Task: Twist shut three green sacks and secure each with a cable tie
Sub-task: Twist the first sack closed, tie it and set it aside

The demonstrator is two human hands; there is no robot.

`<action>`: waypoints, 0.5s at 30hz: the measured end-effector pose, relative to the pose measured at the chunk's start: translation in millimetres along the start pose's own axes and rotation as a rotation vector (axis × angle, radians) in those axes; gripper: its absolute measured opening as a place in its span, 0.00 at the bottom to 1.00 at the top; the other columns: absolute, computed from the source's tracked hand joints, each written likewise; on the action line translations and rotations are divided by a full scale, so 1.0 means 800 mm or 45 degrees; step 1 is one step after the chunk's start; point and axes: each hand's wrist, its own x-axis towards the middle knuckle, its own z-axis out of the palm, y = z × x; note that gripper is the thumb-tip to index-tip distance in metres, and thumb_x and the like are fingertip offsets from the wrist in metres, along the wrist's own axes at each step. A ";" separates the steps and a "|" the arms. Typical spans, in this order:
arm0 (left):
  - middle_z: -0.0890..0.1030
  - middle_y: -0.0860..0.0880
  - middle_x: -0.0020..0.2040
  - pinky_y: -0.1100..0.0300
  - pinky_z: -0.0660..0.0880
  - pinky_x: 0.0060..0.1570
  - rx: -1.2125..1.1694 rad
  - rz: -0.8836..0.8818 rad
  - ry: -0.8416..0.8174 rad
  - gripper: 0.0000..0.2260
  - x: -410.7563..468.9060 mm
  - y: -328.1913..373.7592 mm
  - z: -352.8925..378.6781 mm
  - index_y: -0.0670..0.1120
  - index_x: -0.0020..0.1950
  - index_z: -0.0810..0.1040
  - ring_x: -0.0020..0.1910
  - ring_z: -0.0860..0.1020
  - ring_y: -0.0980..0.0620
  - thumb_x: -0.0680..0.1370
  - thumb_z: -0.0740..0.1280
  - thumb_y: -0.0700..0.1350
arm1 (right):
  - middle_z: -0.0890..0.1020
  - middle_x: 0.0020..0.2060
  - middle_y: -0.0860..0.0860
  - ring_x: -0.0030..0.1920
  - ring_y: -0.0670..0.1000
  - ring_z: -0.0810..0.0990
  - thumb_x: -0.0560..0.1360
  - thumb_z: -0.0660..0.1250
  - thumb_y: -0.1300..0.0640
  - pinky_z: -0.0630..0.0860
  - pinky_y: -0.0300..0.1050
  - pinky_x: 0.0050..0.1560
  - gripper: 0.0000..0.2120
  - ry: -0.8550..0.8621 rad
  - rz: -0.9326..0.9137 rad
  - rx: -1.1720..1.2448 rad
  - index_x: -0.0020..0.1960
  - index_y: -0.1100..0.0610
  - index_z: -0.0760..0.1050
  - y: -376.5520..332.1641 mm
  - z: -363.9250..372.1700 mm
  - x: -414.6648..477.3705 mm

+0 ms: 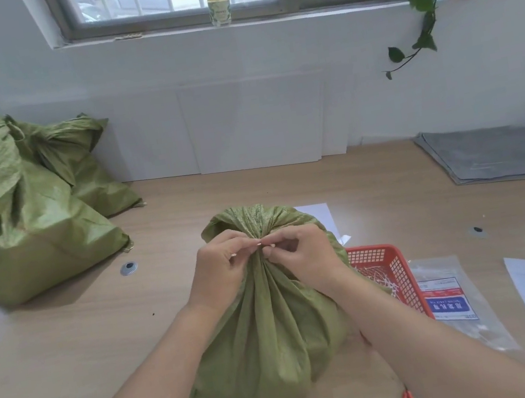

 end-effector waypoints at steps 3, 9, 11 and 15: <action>0.85 0.53 0.44 0.57 0.80 0.39 -0.014 -0.002 0.003 0.06 0.001 0.001 -0.002 0.44 0.50 0.88 0.45 0.83 0.56 0.75 0.76 0.35 | 0.84 0.49 0.52 0.49 0.51 0.86 0.77 0.74 0.64 0.85 0.48 0.52 0.06 0.029 0.075 0.223 0.52 0.57 0.88 -0.002 0.003 -0.001; 0.85 0.54 0.43 0.56 0.81 0.36 0.036 0.056 0.058 0.06 -0.002 0.007 -0.004 0.45 0.48 0.88 0.43 0.84 0.57 0.74 0.76 0.35 | 0.88 0.41 0.52 0.44 0.52 0.88 0.74 0.77 0.65 0.85 0.45 0.48 0.08 0.129 0.083 0.341 0.52 0.56 0.86 -0.009 0.006 -0.003; 0.85 0.54 0.44 0.58 0.81 0.35 0.049 0.052 0.054 0.07 -0.001 0.007 -0.007 0.45 0.48 0.88 0.44 0.84 0.57 0.74 0.76 0.34 | 0.88 0.40 0.51 0.43 0.51 0.88 0.75 0.77 0.64 0.85 0.44 0.48 0.06 0.134 0.040 0.289 0.49 0.56 0.86 -0.011 0.007 -0.004; 0.85 0.54 0.44 0.58 0.81 0.37 0.083 0.069 0.030 0.08 0.000 0.004 -0.013 0.46 0.49 0.88 0.44 0.83 0.58 0.75 0.75 0.35 | 0.88 0.40 0.49 0.43 0.48 0.87 0.77 0.74 0.64 0.84 0.40 0.48 0.05 0.127 0.011 0.249 0.50 0.57 0.88 -0.012 0.012 -0.005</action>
